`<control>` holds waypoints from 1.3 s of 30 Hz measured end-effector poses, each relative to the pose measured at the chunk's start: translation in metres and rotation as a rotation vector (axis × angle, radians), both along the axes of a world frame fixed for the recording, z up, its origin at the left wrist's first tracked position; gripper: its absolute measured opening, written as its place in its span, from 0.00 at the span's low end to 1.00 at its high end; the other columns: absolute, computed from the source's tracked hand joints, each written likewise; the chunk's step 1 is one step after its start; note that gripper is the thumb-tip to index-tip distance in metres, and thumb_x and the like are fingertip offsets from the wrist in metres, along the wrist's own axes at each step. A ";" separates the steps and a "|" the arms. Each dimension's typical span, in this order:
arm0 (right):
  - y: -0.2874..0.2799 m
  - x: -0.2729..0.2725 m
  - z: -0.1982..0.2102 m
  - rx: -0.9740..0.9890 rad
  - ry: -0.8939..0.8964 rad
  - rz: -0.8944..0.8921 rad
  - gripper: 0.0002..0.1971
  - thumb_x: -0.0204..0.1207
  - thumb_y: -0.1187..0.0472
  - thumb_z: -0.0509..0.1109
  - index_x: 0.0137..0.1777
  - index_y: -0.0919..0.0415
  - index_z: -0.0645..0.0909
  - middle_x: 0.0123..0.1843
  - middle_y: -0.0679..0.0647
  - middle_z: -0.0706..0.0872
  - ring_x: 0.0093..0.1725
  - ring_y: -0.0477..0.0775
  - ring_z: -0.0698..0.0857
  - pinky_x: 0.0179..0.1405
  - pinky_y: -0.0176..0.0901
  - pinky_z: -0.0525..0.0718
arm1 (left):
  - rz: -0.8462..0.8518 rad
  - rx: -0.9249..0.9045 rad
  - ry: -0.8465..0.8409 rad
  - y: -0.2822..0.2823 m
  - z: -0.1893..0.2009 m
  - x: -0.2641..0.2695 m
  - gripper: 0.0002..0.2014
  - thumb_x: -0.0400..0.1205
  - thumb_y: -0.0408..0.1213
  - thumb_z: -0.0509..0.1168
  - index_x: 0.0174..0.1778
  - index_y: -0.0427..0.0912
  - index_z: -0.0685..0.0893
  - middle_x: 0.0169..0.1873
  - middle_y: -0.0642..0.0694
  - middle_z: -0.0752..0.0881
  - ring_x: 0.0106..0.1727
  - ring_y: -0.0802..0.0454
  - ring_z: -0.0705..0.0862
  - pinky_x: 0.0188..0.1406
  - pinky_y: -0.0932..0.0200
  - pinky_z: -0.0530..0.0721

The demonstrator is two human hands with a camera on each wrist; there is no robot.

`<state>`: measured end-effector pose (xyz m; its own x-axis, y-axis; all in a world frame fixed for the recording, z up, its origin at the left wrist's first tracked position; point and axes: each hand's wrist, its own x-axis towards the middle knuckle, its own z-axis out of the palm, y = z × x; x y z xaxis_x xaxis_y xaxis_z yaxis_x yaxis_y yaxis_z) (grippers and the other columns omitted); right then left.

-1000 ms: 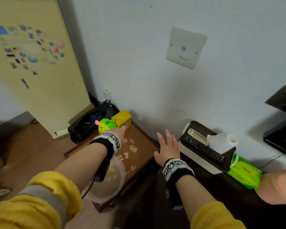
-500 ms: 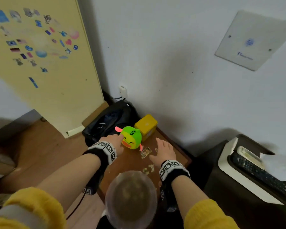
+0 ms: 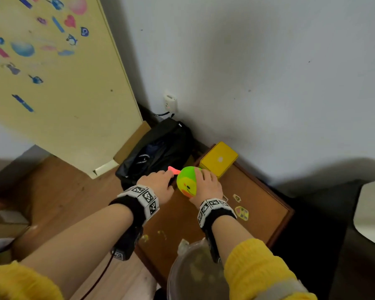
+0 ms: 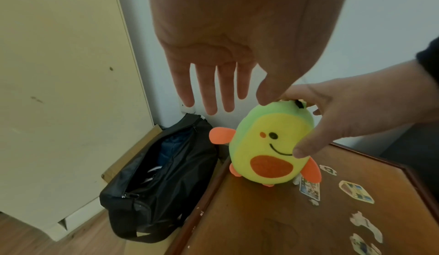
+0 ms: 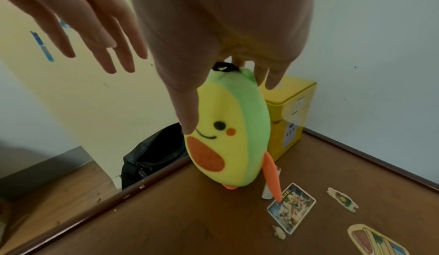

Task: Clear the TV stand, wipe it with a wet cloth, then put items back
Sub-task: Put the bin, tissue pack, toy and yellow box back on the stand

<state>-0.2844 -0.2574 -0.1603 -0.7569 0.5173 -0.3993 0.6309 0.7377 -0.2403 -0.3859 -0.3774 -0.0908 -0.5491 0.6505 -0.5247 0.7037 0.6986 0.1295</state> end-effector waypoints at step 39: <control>0.111 0.216 0.080 -0.063 0.102 -0.482 0.37 0.66 0.41 0.71 0.74 0.51 0.64 0.68 0.53 0.73 0.66 0.61 0.72 0.61 0.51 0.74 | -0.002 0.016 0.109 0.155 -0.022 0.101 0.56 0.68 0.62 0.72 0.82 0.50 0.43 0.73 0.36 0.63 0.72 0.34 0.65 0.59 0.42 0.80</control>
<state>-0.0688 -0.1463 -0.0803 -0.4742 0.7953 -0.3777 0.8677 0.3496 -0.3534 -0.2854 -0.2225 -0.1132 -0.6009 0.6594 -0.4518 0.7158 0.6954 0.0630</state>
